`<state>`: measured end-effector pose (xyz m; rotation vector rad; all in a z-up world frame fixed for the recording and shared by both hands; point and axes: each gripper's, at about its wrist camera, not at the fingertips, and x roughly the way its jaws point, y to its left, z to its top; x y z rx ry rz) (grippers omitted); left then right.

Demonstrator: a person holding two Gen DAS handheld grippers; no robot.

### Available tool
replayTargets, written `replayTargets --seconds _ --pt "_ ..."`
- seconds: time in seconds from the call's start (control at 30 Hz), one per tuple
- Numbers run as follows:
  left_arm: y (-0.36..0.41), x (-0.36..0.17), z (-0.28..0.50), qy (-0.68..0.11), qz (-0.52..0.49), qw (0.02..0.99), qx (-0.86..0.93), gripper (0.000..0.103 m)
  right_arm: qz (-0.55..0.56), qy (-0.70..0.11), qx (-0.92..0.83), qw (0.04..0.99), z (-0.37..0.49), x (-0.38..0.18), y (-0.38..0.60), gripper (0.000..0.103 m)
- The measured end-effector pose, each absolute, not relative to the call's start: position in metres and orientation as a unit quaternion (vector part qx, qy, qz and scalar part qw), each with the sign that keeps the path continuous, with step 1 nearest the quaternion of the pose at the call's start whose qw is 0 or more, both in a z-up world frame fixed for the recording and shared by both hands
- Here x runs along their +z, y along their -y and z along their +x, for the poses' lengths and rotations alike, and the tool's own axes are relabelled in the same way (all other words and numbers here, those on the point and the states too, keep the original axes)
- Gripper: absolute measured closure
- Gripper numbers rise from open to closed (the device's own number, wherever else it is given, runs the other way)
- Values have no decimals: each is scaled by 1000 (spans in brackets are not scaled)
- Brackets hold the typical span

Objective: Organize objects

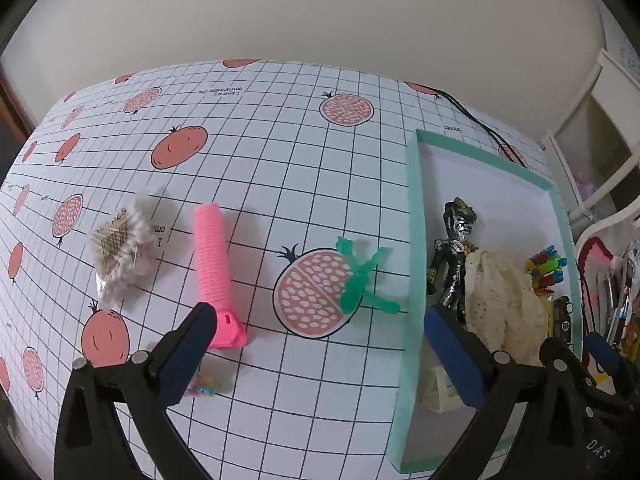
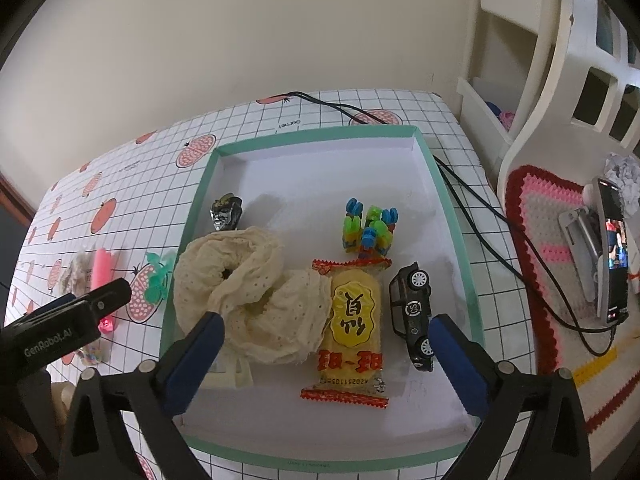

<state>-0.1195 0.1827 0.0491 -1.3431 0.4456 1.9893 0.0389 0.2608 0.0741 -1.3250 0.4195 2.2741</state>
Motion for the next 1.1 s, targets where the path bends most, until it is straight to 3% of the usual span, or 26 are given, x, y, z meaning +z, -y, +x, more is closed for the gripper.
replayTargets --seconds 0.53,0.73,1.1 --pt "-164 77 -135 -123 -501 345 784 0 -437 -131 862 219 33 100 -242 0" --pt "-132 101 -162 -89 -478 317 814 0 -403 -98 888 198 21 122 -215 0" --pt "-79 106 -211 -98 -481 255 833 0 -413 -80 896 142 -8 116 -162 0"
